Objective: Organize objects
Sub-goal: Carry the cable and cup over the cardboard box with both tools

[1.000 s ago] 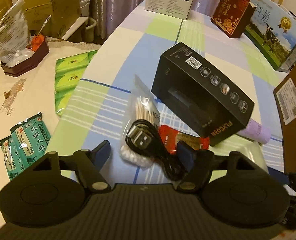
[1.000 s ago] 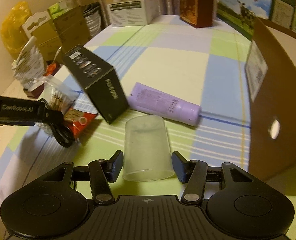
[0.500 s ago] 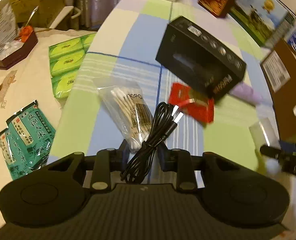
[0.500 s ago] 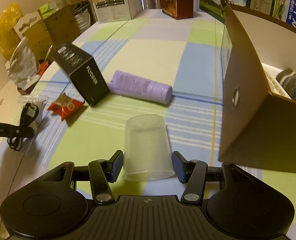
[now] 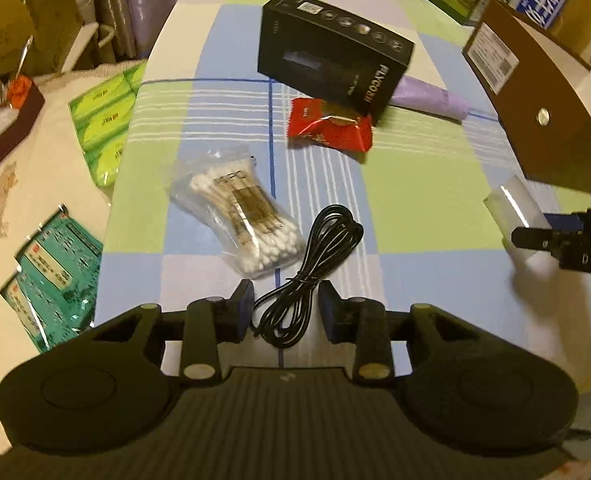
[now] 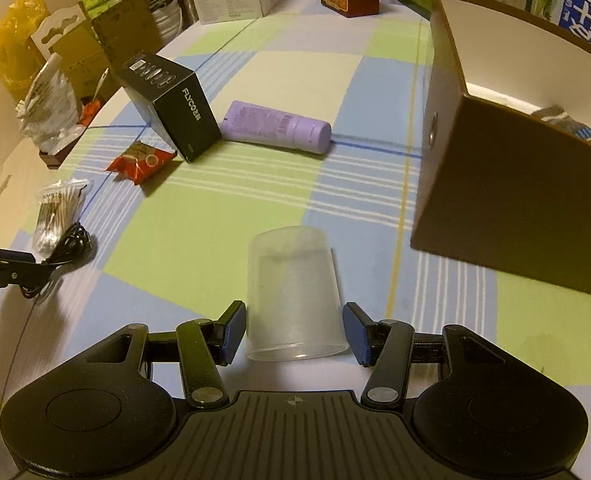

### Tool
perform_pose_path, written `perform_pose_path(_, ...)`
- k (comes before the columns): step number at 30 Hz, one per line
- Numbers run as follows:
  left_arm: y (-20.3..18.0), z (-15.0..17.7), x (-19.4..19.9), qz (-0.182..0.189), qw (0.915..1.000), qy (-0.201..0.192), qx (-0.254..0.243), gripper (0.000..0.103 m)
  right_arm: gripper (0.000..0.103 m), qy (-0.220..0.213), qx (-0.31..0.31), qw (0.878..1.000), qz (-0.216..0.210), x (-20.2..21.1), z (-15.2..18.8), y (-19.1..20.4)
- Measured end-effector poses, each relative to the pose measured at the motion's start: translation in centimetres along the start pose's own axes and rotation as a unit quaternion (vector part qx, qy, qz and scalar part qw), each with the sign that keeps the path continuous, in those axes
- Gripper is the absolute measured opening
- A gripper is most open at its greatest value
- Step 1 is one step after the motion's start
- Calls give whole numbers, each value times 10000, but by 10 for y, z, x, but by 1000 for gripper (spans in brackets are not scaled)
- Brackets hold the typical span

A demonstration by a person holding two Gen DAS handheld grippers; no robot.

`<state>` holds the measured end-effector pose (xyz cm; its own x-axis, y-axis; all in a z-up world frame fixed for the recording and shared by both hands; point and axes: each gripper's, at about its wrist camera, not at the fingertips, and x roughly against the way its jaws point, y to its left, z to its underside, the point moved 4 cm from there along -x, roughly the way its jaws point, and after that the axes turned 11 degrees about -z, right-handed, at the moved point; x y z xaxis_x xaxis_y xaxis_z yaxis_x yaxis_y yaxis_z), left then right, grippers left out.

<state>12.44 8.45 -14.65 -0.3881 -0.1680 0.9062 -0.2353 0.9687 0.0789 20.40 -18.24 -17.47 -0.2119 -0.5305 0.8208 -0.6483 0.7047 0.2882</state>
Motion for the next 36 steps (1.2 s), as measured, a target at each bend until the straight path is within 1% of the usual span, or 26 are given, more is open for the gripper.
perform_pose_path(5, -14, 3, 1, 73, 9995, -47, -300, 30, 50, 12, 10, 10000, 17, 5, 5, 1)
perform_pose_path(6, -17, 4, -2, -21, 9994, -68, -342, 32, 50, 4, 2, 10000, 24, 6, 6, 0)
perform_pose_path(7, -18, 3, -4, -161, 9991, -94, -368, 32, 50, 0, -17, 10000, 32, 7, 7, -1)
perform_pose_path(8, -19, 1, -7, -218, 9991, -94, -365, 32, 50, -4, -26, 10000, 39, 8, 8, -2)
perform_pose_path(10, -21, -3, -8, -116, 9993, -133, -317, 32, 50, -34, -37, 10000, 63, 11, 9, -3)
perform_pose_path(12, -28, -5, -14, -91, 9987, -47, -499, 32, 50, -46, -60, 9999, 72, 13, 12, -4)
perform_pose_path(14, -36, -6, -16, -96, 9982, -80, -594, 34, 50, -45, -72, 9999, 91, 15, 14, -6)
perform_pose_path(17, -51, -7, -15, 129, 9981, -80, -595, 33, 50, -70, -105, 9999, 91, 18, 17, -7)
perform_pose_path(18, -58, -7, -15, 223, 9979, -87, -606, 32, 50, -88, -118, 9998, 95, 20, 18, -8)
perform_pose_path(19, -63, -7, -14, 306, 9975, -101, -627, 28, 50, -89, -128, 9998, 93, 21, 19, -9)
perform_pose_path(20, -69, -7, -14, 348, 9973, -121, -633, 27, 50, -93, -135, 9998, 93, 22, 19, -10)
perform_pose_path(24, -77, -17, -18, 253, 9982, -178, -512, 25, 52, -134, -115, 9998, 72, 25, 21, -12)
perform_pose_path(27, -80, -25, -22, 128, 9988, -142, -458, 16, 55, -143, -25, 9998, 120, 22, 19, -13)
perform_pose_path(28, -80, -26, -23, 87, 9989, -128, -445, 14, 56, -165, -2, 9998, 129, 20, 17, -13)
perform_pose_path(31, -81, -24, -23, 39, 9992, -114, -374, 12, 56, -200, 42, 9997, 106, 15, 13, -14)
perform_pose_path(35, -81, -22, -21, 96, 9996, -30, -260, 11, 55, -74, 148, 9998, 102, 5, 15, -12)
perform_pose_path(36, -81, -21, -20, 123, 9997, -10, -232, 11, 50, -81, 195, 9997, 136, 4, 16, -11)
